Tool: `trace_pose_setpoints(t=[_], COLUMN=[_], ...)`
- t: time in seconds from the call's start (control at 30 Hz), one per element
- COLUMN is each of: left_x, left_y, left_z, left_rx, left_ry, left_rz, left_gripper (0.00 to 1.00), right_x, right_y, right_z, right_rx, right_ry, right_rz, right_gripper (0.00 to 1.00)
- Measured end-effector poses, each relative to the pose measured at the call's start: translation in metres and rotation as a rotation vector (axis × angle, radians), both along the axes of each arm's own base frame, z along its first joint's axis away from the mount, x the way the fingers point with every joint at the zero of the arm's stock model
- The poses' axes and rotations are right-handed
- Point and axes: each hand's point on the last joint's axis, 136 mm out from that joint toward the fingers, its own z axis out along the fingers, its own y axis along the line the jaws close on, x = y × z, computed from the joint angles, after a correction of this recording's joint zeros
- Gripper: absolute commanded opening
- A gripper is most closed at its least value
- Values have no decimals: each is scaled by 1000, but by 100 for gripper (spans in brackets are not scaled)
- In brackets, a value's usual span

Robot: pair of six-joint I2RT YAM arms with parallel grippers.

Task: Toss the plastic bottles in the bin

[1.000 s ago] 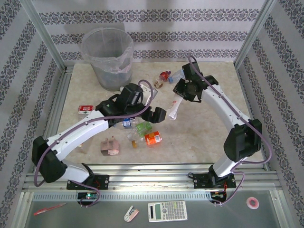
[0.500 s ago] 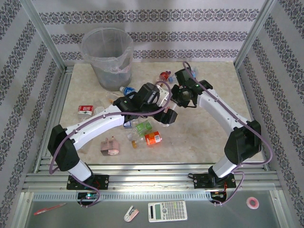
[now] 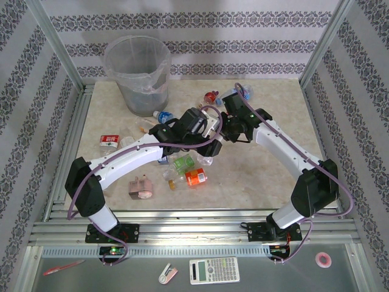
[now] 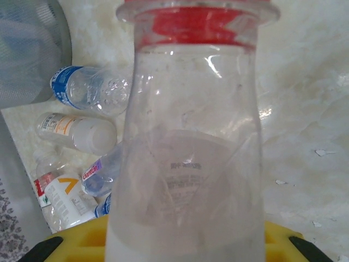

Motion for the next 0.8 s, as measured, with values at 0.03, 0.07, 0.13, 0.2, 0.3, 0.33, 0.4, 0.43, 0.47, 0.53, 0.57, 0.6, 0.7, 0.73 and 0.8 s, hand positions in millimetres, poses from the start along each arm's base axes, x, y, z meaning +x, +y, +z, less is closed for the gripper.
trace_pose_setpoints(t=[0.03,0.07,0.13,0.2,0.3,0.33,0.4,0.43,0.47,0.53,0.57,0.6,0.7,0.73,0.8], left_x=[0,-1,-1,-1,0,1,1,1,1,1,1,1,3,2,2], left_y=[0,1,2,3,5,5,6,6,6,6,6,6,4,3,2], left_z=[-1,-2,-3,-4,-5,-6,-6,-6,-6,-6,-5,-5,-4,-4,-6], left_rx=[4,8,14,20,33,35,36,37,36,34,33,31,14,5,-5], left_ry=[3,6,8,6,0,-2,-2,-2,-2,0,0,0,4,8,16], left_rz=[0,1,2,2,4,7,10,10,10,10,11,11,16,16,17], left_gripper=[45,42,35,27,20,20,16,14,12,12,12,11,11,11,11], right_x=[-1,-1,-1,-1,-2,-2,-3,-4,-4,-4,-4,-3,-2,-1,0], right_y=[0,0,0,-1,-2,-2,-1,0,1,2,2,2,-1,-2,-4], right_z=[-2,-3,-4,-5,-4,-4,-2,-1,0,4,6,8,15,18,24], right_rx=[1,3,8,10,13,14,21,27,35,50,59,69,93,102,109], right_ry=[4,8,14,17,18,17,16,16,16,11,9,6,-7,-17,-37], right_rz=[-4,-8,-19,-25,-30,-29,-24,-19,-17,-9,-7,-4,2,5,11], right_gripper=[33,34,35,37,44,48,56,59,61,67,70,72,82,86,90])
